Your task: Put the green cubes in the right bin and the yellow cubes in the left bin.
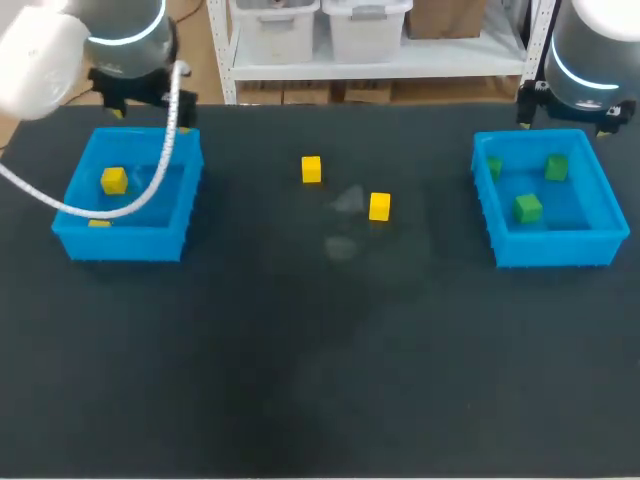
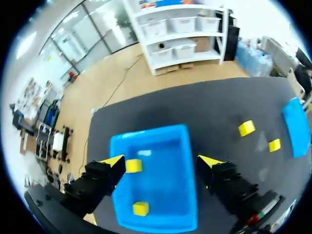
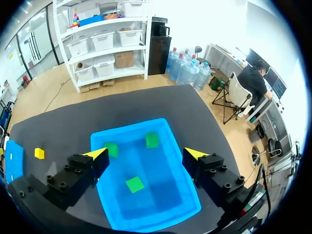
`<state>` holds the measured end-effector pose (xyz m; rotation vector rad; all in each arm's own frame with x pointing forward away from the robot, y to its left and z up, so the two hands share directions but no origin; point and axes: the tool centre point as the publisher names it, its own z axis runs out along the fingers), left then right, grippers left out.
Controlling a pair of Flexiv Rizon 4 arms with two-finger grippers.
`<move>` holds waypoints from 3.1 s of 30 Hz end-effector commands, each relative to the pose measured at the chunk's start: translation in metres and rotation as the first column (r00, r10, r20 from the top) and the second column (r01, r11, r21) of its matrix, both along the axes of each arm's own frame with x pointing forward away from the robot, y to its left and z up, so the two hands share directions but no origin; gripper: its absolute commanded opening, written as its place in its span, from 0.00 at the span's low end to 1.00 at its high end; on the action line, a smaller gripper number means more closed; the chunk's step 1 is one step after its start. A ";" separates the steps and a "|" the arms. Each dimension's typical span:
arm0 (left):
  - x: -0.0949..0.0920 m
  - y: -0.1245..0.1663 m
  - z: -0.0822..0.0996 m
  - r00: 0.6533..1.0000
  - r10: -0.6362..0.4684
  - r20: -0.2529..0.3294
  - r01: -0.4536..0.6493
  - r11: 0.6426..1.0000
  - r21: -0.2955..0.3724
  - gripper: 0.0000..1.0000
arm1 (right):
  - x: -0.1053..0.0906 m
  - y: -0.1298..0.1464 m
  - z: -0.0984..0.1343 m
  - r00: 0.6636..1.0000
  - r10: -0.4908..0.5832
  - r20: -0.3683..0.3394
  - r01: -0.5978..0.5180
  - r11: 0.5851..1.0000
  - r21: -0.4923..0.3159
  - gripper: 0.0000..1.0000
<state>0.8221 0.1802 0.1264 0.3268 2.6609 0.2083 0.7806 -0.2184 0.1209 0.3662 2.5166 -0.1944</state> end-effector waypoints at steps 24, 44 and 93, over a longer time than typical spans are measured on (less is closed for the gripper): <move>0.049 -0.199 -0.030 0.932 -0.178 -0.314 0.137 0.979 -0.151 1.00 | -0.002 -0.001 0.000 1.000 0.000 0.007 0.000 1.000 0.000 1.00; 0.014 -0.213 -0.077 0.881 -0.188 -0.434 0.100 0.971 -0.217 1.00 | -0.002 -0.001 0.000 1.000 0.000 0.007 0.000 1.000 0.000 1.00; 0.029 -0.224 -0.144 0.905 0.069 -0.420 -0.183 0.955 -0.236 1.00 | -0.002 -0.001 0.000 1.000 0.000 0.007 0.000 1.000 0.000 1.00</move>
